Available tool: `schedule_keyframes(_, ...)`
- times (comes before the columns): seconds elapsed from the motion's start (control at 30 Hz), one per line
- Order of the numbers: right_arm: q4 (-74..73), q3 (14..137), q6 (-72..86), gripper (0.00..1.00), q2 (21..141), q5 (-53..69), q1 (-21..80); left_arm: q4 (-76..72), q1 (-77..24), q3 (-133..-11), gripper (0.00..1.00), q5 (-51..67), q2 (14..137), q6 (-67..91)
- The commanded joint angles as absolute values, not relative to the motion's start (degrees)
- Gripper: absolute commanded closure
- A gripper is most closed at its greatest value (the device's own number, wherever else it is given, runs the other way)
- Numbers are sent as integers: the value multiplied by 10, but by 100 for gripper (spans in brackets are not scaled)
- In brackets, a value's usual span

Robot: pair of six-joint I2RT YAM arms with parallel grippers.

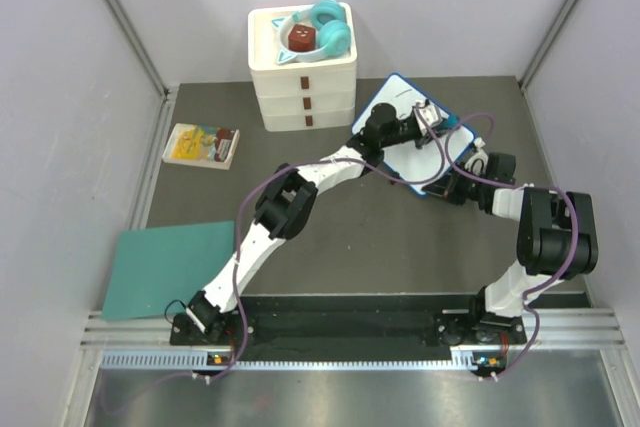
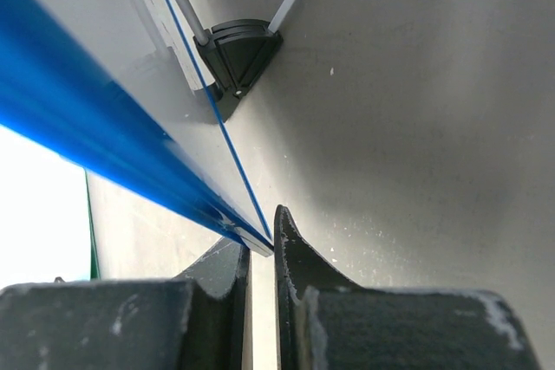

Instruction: Erase the whiteboard

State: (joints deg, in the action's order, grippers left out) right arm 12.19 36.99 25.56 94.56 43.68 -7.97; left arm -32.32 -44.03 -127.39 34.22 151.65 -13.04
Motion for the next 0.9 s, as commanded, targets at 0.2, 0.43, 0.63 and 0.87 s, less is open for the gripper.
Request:
schedule_keyframes(0.2,-26,334,214,100,957,462,-47,-329,-378,-1224,97,180,1502,-184)
schedule_keyframes(0.43,-26,333,214,100,955,461,-47,-339,-355,-1201,97,163,1504,-170)
schedule_keyframes(0.63,-26,333,214,100,955,461,-47,-367,-363,-1173,97,198,1489,-150)
schedule_keyframes(0.87,-25,332,214,100,953,461,-47,-404,-399,-1107,97,267,1455,-142)
